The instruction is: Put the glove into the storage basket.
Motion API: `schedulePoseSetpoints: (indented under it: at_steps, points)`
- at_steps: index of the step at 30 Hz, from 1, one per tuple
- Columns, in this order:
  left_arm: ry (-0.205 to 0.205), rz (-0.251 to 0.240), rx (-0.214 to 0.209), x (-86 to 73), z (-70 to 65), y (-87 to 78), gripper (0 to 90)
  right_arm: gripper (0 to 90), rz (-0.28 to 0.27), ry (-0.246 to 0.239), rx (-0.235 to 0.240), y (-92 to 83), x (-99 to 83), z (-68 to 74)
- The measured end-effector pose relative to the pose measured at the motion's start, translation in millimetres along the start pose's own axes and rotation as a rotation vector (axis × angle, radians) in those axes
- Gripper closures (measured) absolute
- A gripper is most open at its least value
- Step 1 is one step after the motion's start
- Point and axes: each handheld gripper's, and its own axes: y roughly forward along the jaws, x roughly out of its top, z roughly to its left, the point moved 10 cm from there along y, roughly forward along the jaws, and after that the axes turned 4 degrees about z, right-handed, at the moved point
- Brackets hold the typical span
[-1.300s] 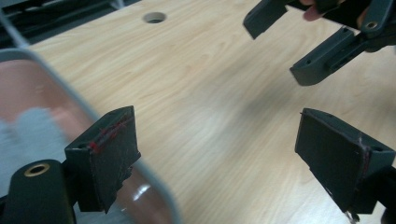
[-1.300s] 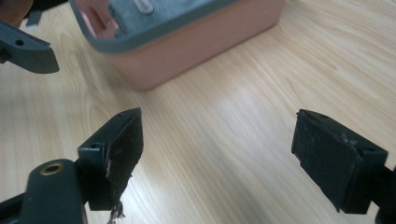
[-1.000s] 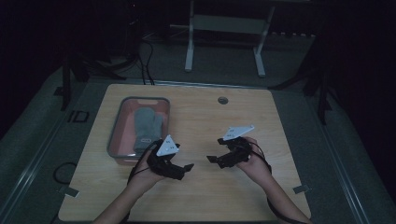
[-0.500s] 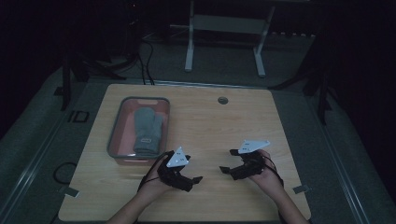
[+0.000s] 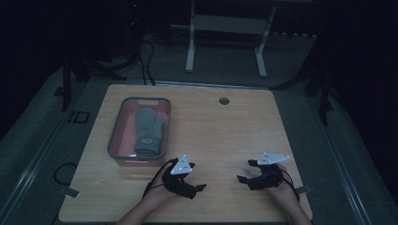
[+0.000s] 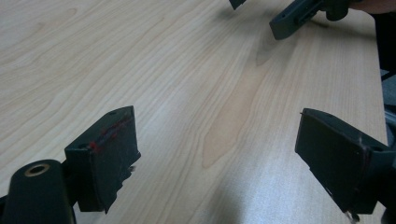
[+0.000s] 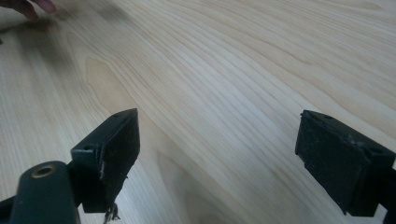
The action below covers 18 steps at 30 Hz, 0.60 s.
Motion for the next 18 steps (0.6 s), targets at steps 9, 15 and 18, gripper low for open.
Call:
schedulePoseSetpoints:
  at_steps: [9,15,18]
  points:
    - [-0.024,-0.007,-0.003,-7.3,1.3,0.1,13.6,13.8,-0.041,0.043,-0.039,-14.4,-16.6,-17.3]
    - [-0.031,-0.017,-0.006,-7.0,2.8,-1.1,13.6,13.8,-0.038,0.037,-0.05,-13.6,-18.1,-19.6]
    - [-0.028,-0.014,-0.004,-7.7,2.7,-0.7,13.6,13.8,-0.039,0.034,-0.053,-13.8,-17.8,-19.6]
